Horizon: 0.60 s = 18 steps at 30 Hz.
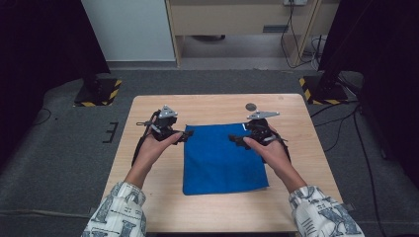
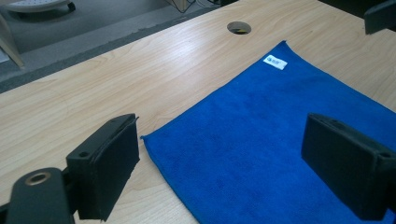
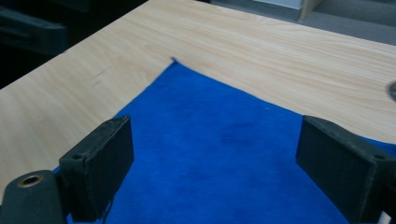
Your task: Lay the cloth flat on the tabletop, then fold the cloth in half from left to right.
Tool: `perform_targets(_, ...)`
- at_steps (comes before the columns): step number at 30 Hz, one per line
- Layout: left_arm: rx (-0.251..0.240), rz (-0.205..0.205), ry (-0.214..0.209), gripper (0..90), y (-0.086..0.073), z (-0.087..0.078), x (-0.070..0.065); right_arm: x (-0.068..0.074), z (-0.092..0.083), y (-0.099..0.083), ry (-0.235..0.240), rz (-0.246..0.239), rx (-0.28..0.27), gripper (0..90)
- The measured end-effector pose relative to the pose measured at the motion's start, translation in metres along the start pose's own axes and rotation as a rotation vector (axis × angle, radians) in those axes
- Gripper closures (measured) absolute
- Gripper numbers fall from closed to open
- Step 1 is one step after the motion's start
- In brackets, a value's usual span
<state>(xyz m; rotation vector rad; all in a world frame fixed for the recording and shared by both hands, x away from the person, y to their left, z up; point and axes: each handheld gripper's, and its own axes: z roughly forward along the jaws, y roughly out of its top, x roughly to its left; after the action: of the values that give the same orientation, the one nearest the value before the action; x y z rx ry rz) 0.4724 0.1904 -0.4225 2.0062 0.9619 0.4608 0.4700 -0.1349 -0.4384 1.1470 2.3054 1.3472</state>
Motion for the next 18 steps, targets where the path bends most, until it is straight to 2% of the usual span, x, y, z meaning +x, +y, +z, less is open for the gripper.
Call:
perform_targets(6, 0.01, -0.006, 0.003, 10.8, -0.004, 0.002, 0.002, 0.033, 0.009, 0.0, 0.064, -0.042, 0.018, 13.9)
perform_targets(10, 0.01, -0.017, 0.015, 10.8, -0.007, 0.001, 0.006, 0.058, 0.016, -0.003, 0.101, -0.099, 0.045, 14.6)
perform_targets(18, -0.002, -0.046, 0.038, 11.0, -0.012, -0.006, 0.015, 0.085, 0.031, -0.012, 0.134, -0.144, 0.088, 19.8)
